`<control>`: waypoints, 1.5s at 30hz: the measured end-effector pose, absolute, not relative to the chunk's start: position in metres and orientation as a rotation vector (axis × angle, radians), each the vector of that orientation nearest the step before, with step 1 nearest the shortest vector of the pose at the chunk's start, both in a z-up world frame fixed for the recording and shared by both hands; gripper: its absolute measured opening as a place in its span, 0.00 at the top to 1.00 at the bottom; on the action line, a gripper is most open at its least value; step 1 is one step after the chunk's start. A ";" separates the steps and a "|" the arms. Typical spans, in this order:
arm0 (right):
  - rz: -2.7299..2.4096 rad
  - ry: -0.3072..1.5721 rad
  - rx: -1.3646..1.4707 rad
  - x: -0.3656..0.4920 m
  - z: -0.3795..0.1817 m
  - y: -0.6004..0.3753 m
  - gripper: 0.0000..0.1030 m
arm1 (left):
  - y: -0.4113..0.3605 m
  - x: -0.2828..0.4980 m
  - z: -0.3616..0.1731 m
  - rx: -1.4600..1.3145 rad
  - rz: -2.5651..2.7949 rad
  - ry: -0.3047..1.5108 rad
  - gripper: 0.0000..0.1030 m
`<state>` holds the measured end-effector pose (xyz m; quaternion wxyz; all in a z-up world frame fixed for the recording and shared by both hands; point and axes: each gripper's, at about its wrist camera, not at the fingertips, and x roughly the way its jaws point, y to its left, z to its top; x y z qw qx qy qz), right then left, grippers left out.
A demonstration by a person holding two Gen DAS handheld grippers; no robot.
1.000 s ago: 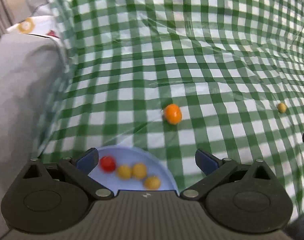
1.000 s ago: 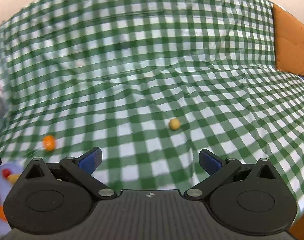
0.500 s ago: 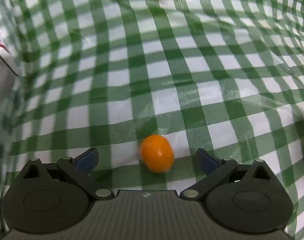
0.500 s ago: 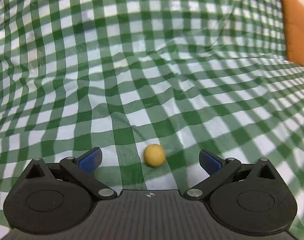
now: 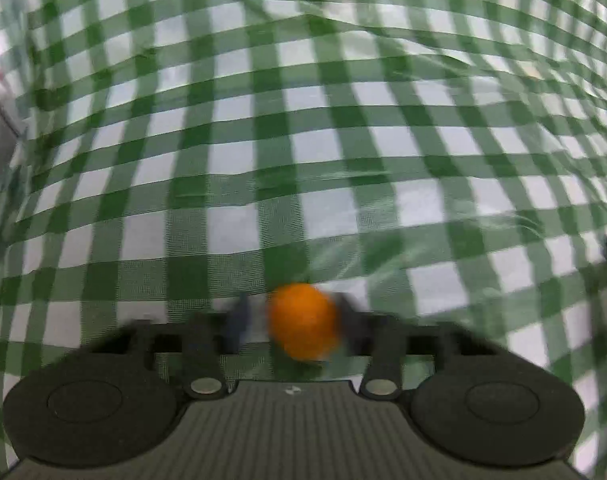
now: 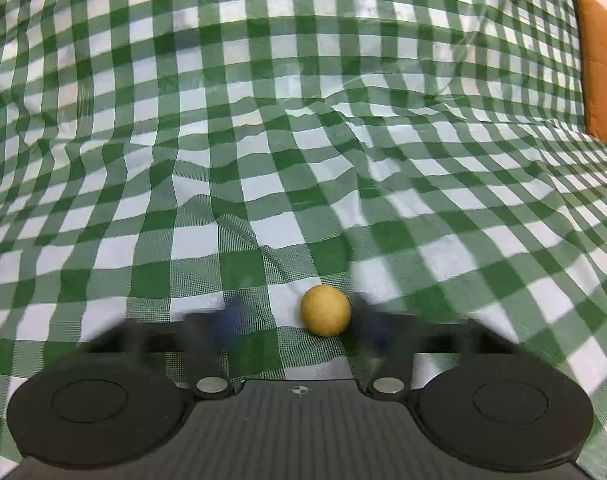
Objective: Organize fruits
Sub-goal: 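Grasp a mandarin with the left tool while the right tool grasps a yellow fruit, then carry both fruits over the blue plate and open both tools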
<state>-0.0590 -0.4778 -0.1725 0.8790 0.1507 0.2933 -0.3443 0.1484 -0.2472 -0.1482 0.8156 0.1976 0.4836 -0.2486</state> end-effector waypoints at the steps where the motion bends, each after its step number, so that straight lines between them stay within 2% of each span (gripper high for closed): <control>1: -0.713 0.615 0.326 -0.061 -0.171 -0.480 0.74 | -0.246 0.148 -0.146 0.413 -0.530 1.040 0.63; 8: -0.684 0.618 0.307 -0.080 -0.135 -0.451 0.74 | -0.221 0.113 -0.107 0.405 -0.554 1.001 0.63; 21: -0.355 0.655 0.356 -0.134 -0.058 -0.254 0.74 | -0.082 0.031 -0.037 0.402 -0.448 1.046 0.63; 32: -0.161 0.686 0.268 -0.151 -0.014 -0.150 0.74 | 0.023 -0.012 -0.011 0.350 -0.379 1.049 0.63; 45: -0.122 0.716 0.211 -0.119 -0.020 -0.126 0.74 | 0.029 0.007 -0.023 0.344 -0.370 1.057 0.63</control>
